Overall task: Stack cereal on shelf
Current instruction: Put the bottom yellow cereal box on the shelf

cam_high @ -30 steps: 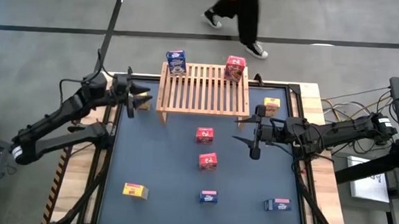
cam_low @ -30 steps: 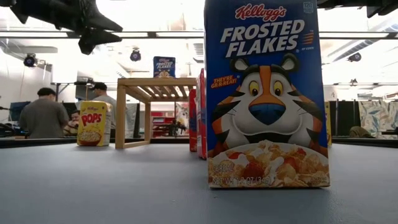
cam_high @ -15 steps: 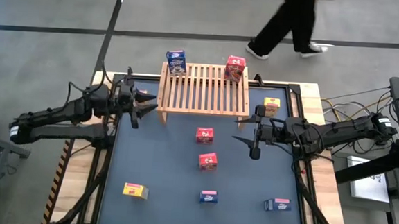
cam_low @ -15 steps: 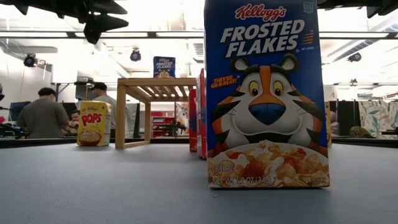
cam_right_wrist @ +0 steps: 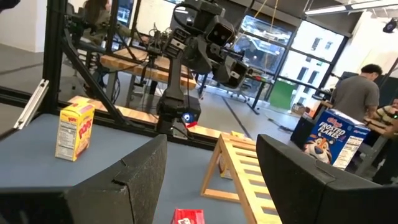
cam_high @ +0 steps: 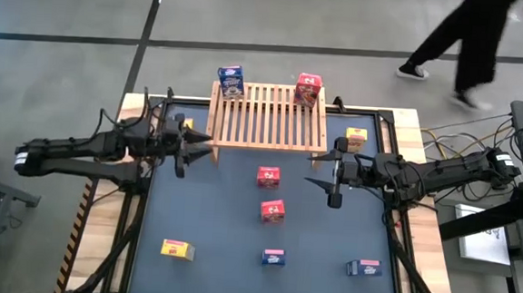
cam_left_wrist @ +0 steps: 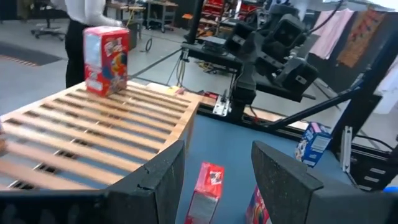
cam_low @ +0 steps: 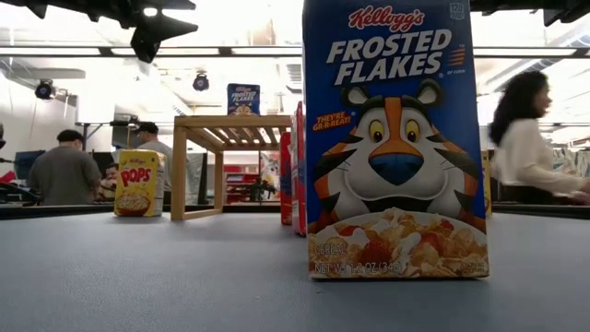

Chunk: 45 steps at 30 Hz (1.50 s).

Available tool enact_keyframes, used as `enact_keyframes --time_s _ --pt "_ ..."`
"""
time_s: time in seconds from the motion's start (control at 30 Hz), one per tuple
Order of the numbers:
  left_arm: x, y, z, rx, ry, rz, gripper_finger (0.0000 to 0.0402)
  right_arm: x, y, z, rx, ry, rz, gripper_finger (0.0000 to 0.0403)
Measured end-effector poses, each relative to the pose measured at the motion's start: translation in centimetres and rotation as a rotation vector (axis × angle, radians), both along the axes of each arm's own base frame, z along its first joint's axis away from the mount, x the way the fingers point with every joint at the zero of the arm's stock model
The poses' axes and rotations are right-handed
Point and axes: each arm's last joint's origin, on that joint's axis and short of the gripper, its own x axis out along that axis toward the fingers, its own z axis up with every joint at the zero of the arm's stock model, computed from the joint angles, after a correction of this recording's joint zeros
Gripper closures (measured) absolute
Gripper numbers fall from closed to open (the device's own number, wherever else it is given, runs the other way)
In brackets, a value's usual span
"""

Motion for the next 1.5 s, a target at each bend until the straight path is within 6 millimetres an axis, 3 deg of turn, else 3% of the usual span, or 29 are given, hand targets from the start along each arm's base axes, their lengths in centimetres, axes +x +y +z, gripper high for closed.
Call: enact_keyframes --time_s 0.3,0.47,0.73,0.97,1.23,1.5 --pt "0.6 -0.7 2.0 0.089 -0.045 -0.007 0.0232 0.0 0.0 0.0 0.028 0.014 0.001 0.0165" --pt "0.6 -1.3 3.0 0.123 -0.064 -0.009 0.0232 0.2 0.0 1.2 0.053 0.082 0.0 0.0165" --pt "1.7 -2.3 2.0 0.132 -0.013 -0.052 0.0232 0.0 0.1 3.5 0.075 0.265 -0.005 0.0165" --pt "2.5 -2.4 1.5 0.125 0.024 -0.057 0.0232 -0.7 1.2 4.1 0.072 0.329 0.042 0.0165" --pt "2.3 -2.4 2.1 0.129 0.026 -0.061 0.0232 -3.0 1.2 4.1 0.035 0.433 -0.323 0.0165" --pt "2.8 -2.4 1.7 0.148 0.059 -0.066 0.0232 -4.3 0.8 5.3 0.125 0.512 -0.368 0.0165"
